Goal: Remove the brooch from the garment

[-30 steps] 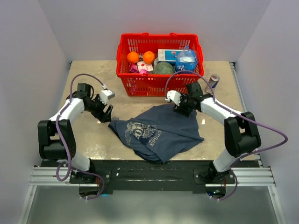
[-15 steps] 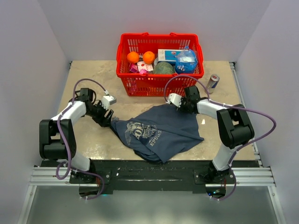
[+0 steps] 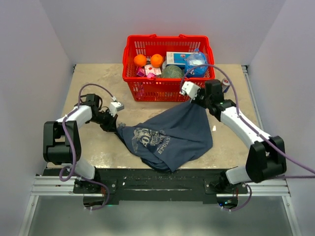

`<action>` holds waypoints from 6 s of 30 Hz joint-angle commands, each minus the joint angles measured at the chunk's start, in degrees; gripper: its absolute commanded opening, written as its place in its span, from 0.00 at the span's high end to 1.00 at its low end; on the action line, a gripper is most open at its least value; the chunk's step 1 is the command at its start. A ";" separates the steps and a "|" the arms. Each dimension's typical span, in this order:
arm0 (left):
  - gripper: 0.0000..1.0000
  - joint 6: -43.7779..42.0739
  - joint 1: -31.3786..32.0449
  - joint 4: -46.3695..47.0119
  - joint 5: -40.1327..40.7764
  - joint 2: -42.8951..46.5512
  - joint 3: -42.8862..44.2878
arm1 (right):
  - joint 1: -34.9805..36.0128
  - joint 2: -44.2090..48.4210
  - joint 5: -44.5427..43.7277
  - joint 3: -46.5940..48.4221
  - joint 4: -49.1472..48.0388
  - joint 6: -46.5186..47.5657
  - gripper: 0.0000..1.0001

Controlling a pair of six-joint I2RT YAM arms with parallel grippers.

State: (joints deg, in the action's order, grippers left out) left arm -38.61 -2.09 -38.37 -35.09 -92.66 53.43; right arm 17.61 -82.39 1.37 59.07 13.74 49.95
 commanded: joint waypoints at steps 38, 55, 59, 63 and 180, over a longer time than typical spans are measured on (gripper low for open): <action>1.00 6.88 0.51 -7.59 -8.76 -9.56 12.55 | -0.55 9.00 0.40 5.88 3.14 -14.70 1.00; 1.00 -31.16 -0.37 -26.13 3.80 14.52 37.83 | -7.59 21.29 1.89 11.71 5.23 -12.27 1.00; 1.00 -37.40 -0.02 -31.41 7.84 21.37 20.02 | -7.50 30.76 3.47 0.29 11.39 -5.14 1.00; 0.62 -39.44 0.85 -30.64 8.03 30.76 5.22 | -7.50 38.24 4.08 -12.38 16.83 1.79 1.00; 0.98 4.15 2.10 11.66 19.99 13.85 9.73 | -7.67 14.22 -5.58 -3.27 -10.48 -16.20 1.00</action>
State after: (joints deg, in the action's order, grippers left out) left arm -37.98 2.92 -32.82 -11.66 -71.16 55.51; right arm 10.07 -62.37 3.16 54.26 16.10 34.70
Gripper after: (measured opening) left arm 0.029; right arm 0.022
